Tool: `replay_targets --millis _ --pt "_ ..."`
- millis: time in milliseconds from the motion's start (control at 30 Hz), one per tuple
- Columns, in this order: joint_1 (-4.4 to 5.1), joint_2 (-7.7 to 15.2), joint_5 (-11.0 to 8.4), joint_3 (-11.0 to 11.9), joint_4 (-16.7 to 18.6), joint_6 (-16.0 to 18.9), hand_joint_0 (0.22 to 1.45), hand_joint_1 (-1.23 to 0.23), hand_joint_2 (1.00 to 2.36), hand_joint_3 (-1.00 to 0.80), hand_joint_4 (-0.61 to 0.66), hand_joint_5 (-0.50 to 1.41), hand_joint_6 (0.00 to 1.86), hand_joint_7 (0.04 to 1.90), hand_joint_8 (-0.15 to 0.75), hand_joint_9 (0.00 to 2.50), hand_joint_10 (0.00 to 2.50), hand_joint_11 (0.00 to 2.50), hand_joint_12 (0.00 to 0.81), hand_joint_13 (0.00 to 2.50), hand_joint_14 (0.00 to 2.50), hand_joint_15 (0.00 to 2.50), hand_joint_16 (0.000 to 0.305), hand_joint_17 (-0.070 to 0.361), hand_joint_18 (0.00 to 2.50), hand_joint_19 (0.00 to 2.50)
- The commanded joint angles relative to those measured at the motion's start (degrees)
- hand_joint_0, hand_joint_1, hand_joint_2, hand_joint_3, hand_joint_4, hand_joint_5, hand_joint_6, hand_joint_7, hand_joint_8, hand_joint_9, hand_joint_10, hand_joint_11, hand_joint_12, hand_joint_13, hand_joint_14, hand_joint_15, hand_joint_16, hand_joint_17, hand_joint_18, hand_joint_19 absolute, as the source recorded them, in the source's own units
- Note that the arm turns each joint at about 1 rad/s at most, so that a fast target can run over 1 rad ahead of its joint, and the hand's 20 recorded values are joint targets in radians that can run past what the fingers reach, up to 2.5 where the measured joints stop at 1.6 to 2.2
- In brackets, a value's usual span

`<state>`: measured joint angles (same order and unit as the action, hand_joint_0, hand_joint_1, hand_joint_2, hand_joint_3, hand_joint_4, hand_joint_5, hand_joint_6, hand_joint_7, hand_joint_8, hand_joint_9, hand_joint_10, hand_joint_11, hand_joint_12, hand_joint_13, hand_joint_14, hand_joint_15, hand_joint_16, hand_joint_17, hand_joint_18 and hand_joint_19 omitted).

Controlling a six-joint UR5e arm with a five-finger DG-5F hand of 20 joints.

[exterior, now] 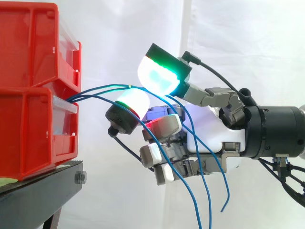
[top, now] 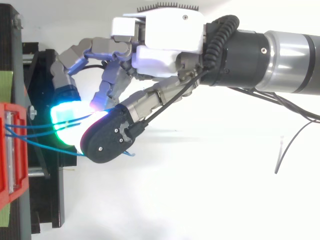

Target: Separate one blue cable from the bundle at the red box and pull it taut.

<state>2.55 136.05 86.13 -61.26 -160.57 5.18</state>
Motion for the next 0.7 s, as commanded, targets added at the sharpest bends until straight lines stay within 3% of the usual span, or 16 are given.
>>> replay_targets --millis 0,267,667 --pt "0.00 0.00 0.00 0.00 0.00 0.01 0.51 -0.73 1.00 -0.50 0.10 -0.15 0.85 1.07 0.339 1.20 0.02 1.29 0.435 1.06 0.02 0.68 0.051 0.115 0.99 0.75" --pt "0.00 0.00 0.00 0.09 0.00 0.01 0.62 -0.68 1.00 -0.50 0.07 -0.14 0.83 1.14 0.319 1.21 0.02 1.29 0.413 1.06 0.03 0.69 0.047 0.105 0.96 0.77" --pt "0.09 0.00 0.00 0.09 0.00 0.01 0.62 -0.68 1.01 -0.37 0.06 -0.15 0.84 1.13 0.320 1.20 0.02 1.29 0.418 1.05 0.02 0.68 0.048 0.107 0.96 0.78"
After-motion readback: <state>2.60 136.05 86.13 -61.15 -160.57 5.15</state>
